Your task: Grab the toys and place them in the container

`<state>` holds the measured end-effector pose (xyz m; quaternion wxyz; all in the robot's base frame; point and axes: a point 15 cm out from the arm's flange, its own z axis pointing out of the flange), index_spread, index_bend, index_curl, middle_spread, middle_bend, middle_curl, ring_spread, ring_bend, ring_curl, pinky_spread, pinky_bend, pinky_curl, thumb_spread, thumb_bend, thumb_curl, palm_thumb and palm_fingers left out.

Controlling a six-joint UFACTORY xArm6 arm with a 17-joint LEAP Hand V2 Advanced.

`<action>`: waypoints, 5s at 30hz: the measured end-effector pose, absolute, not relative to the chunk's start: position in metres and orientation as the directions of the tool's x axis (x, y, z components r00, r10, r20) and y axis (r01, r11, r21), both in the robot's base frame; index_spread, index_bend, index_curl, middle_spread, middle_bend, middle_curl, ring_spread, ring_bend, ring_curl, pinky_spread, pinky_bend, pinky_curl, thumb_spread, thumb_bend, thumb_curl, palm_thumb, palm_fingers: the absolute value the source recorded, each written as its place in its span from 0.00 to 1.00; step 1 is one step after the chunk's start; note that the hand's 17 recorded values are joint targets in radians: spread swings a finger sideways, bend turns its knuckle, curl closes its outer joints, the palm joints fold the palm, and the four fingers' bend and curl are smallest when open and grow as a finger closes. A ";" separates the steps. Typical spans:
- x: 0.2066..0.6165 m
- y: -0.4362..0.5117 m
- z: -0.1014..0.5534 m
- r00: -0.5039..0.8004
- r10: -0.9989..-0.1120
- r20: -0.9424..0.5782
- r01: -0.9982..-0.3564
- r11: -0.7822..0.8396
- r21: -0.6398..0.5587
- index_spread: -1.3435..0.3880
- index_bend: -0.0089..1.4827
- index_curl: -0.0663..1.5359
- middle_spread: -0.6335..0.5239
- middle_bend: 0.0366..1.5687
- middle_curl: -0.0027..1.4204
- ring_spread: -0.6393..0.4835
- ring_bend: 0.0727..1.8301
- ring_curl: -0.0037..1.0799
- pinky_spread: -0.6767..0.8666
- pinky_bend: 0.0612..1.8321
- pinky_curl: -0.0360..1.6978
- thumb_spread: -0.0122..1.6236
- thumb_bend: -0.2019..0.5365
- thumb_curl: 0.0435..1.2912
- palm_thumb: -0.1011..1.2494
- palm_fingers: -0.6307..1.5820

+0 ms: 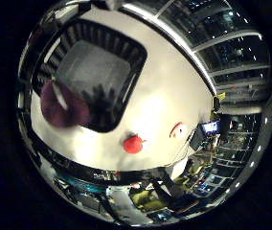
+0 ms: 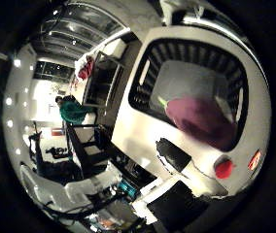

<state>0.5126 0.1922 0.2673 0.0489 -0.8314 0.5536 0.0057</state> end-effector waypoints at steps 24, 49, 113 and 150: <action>0.353 0.028 0.283 0.165 -0.983 -0.078 -0.986 -0.165 0.000 0.57 0.11 0.19 0.67 0.12 0.23 0.77 0.12 0.24 0.71 0.20 0.21 0.62 0.23 0.19 0.43 0.30; 0.336 0.020 0.128 0.164 -0.985 -0.055 -0.984 -0.159 -0.078 0.56 0.11 0.20 0.59 0.13 0.24 0.72 0.10 0.24 0.70 0.17 0.20 0.61 0.24 0.20 0.48 0.34; 0.405 -0.007 0.266 0.185 -0.983 -0.003 -0.932 -0.174 -0.319 0.65 0.78 0.49 0.45 0.83 0.47 0.40 0.75 0.59 0.30 0.65 0.54 0.60 0.25 0.27 0.70 0.82; 0.494 0.196 0.298 0.465 -0.885 0.026 -0.838 -0.450 -0.310 0.49 0.12 0.24 0.58 0.11 0.20 0.74 0.17 0.20 0.75 0.26 0.29 0.63 0.24 0.22 0.54 0.29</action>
